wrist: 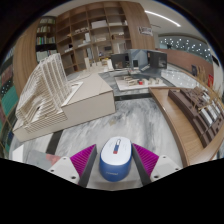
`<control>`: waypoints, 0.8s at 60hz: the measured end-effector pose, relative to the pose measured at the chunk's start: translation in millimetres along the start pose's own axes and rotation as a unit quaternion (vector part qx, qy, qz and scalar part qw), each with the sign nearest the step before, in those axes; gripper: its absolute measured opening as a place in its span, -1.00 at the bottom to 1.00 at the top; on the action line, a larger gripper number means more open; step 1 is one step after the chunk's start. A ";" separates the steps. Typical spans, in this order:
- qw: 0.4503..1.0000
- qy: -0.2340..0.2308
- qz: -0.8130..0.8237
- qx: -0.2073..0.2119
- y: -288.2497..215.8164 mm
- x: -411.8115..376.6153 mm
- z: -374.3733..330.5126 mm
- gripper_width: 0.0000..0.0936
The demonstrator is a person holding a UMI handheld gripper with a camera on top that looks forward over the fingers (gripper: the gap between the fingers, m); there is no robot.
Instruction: Arrange mouse
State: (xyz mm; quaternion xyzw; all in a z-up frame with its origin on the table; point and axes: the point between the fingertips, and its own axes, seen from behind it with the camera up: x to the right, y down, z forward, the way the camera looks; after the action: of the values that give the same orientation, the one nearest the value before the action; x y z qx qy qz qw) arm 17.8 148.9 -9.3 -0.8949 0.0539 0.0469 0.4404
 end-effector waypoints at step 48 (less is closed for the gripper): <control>0.994 -0.001 -0.109 0.013 88.9 -189.2 -68.8 -0.02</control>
State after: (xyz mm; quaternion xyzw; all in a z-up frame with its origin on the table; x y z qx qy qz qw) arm -179.3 50.8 -12.2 -0.8895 -0.0434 -0.0011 0.4549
